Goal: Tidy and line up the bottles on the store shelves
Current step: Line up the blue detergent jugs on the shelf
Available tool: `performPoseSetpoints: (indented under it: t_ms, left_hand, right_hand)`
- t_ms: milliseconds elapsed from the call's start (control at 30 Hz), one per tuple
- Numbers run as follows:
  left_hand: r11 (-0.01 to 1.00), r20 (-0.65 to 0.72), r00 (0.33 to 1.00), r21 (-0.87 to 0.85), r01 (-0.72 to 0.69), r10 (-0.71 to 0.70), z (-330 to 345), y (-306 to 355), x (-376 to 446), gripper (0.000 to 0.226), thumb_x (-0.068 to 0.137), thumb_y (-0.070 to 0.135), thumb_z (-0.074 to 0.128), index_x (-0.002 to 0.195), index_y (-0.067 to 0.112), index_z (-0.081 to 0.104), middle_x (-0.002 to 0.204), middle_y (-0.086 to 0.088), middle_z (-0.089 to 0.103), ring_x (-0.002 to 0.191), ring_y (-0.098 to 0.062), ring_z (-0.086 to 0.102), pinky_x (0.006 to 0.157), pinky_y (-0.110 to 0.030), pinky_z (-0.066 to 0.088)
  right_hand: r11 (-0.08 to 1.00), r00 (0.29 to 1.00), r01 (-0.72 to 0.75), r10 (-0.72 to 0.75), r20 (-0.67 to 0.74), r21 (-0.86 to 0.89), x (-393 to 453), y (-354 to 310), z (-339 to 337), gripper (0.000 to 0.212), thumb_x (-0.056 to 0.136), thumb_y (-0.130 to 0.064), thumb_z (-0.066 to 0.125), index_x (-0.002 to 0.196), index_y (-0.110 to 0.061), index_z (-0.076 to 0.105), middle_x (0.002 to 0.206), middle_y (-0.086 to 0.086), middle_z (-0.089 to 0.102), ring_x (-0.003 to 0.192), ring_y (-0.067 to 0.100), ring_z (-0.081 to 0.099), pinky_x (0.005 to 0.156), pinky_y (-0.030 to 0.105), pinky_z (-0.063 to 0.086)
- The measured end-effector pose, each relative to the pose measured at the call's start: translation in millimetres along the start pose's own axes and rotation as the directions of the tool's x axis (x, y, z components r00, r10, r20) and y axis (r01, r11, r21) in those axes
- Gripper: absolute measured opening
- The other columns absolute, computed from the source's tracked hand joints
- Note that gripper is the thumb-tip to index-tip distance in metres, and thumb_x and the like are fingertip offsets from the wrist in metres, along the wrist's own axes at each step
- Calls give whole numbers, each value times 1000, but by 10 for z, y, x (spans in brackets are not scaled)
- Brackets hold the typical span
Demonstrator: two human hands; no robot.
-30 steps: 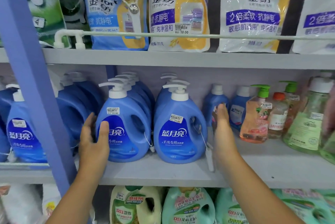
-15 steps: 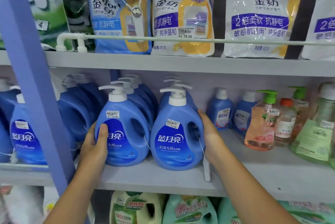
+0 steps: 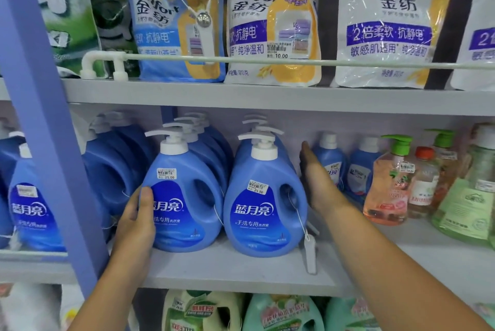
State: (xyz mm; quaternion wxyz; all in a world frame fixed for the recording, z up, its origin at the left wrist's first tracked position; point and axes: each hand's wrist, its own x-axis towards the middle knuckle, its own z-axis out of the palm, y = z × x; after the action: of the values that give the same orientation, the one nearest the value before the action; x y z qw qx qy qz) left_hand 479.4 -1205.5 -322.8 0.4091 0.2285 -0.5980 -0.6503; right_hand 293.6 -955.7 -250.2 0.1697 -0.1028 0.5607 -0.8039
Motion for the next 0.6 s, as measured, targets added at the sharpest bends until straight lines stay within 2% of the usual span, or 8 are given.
performPoseSetpoints:
  t_ms: [67, 100, 200, 267, 333, 400, 467, 600]
  left_hand:
    - [999, -12, 1000, 44, -23, 23, 2, 23, -18, 45, 102, 60, 39, 140, 39, 53, 120, 14, 66, 102, 3, 60, 79, -22, 45]
    - [998, -9, 1000, 52, -25, 25, 4, 27, -20, 46, 102, 60, 38, 141, 38, 52, 122, 13, 65, 102, 4, 59, 79, -22, 45]
    - [998, -3, 1000, 62, -16, 16, 10, 16, -14, 46, 102, 61, 40, 140, 38, 53, 119, 16, 65, 103, 2, 60, 78, -23, 46]
    - [998, -13, 1000, 64, -21, 21, 10, 24, -13, 44, 102, 59, 41, 138, 37, 54, 115, 18, 65, 102, 3, 60, 77, -22, 46]
    - [998, -12, 1000, 62, -21, 22, 2, 20, 2, 45, 100, 62, 43, 136, 38, 56, 118, 16, 67, 106, -3, 63, 80, -25, 48]
    - [998, -9, 1000, 55, -11, 12, -15, -7, 17, 48, 97, 67, 44, 135, 41, 56, 121, 14, 68, 110, -10, 65, 84, -31, 51]
    - [999, -16, 1000, 47, -7, 8, -23, -17, 22, 51, 94, 70, 45, 135, 41, 56, 121, 14, 68, 111, -11, 65, 85, -33, 53]
    - [1000, -12, 1000, 30, 4, -3, -35, -27, 47, 60, 83, 79, 50, 131, 45, 58, 120, 15, 71, 111, -13, 68, 92, -42, 57]
  right_hand:
    - [999, 997, -49, 50, 52, -14, -10, -6, 52, 44, 96, -67, 50, 96, -29, 71, 85, 5, 74, 78, 12, 73, 81, 32, 50]
    - [998, 995, -64, 65, 80, -15, -15, 18, 67, 46, 95, -67, 51, 94, -27, 72, 84, 5, 75, 79, 15, 74, 82, 33, 51]
    - [996, 989, -92, 89, 115, 19, -40, 69, 60, 50, 92, -70, 53, 109, -27, 73, 102, 5, 78, 98, 19, 74, 94, 36, 52]
    - [992, 984, -123, 118, 134, 27, -39, 71, 35, 50, 92, -70, 53, 110, -28, 74, 107, 8, 77, 101, 21, 72, 93, 35, 51]
    - [993, 986, -114, 114, 124, -12, -23, 32, 40, 46, 97, -67, 46, 107, -29, 70, 96, 2, 79, 89, 14, 75, 82, 30, 53]
    - [993, 991, -97, 103, 83, -74, 18, -22, 79, 44, 101, -64, 38, 103, -28, 64, 79, -4, 79, 69, 6, 74, 64, 23, 53]
    - [990, 995, -60, 69, 66, -128, 63, -40, 118, 47, 102, -64, 35, 109, -28, 65, 84, -1, 78, 67, 6, 74, 56, 20, 54]
    - [992, 990, -76, 87, 107, -105, 56, 15, 95, 48, 98, -69, 40, 113, -32, 67, 94, -1, 79, 83, 13, 75, 71, 25, 54]
